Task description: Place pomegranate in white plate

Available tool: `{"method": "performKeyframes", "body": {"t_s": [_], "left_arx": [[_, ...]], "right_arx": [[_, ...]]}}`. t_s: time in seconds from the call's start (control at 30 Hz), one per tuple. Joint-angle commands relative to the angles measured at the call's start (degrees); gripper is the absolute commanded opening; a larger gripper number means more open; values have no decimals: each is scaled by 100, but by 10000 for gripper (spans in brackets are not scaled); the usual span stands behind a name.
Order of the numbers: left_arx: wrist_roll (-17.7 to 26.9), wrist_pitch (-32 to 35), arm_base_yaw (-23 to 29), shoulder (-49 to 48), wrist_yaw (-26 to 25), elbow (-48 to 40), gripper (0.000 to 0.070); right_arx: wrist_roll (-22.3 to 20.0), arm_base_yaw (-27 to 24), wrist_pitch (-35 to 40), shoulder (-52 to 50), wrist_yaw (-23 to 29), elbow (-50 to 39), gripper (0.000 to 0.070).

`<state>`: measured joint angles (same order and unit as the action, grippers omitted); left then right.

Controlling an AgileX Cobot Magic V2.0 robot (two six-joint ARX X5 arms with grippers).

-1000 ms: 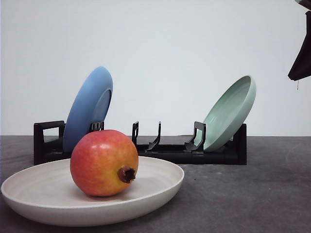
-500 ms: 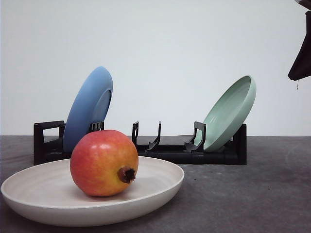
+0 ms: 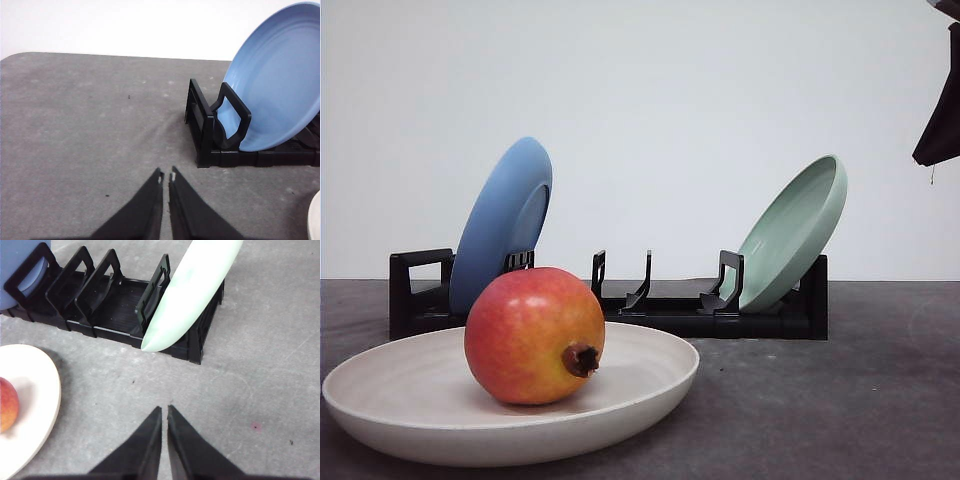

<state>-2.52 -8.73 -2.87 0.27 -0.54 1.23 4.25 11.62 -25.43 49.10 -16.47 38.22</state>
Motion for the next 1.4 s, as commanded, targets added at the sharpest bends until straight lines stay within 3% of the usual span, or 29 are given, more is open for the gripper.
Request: {"method": "performKeyframes", "body": {"t_s": [0.0,0.07,0.17,0.27,0.43,0.6,0.93,1.37], "left_arx": [[49,79,0,0,-1,-57,0],[50,79,0,0,0,-57,0],[48,78,0,0,0,-57,0],[48,79,0,0,0,-57,0],[50,79,0,0,0,-57,0],[50,79,0,0,0,-57,0],[50,79,0,0,0,-57,0],[50,83,-2,0,-1,-55,0]], "right_arx": [[-59,24,57,22,-4,35,17],[-71,24,59,22,-4,35,17],[-639,-13,102,-76,210,4,17],[-695,-68,261,-324,502,-237,17],[-729,-290,1182,-1274,1081,-1323,17],[-722,-561,1950,-2593,1212,-2447,17],[-623,-803,1938,-4416,1224,-3394,17],[-621,-815,1862,-4889,1241,-3764,17]]}}
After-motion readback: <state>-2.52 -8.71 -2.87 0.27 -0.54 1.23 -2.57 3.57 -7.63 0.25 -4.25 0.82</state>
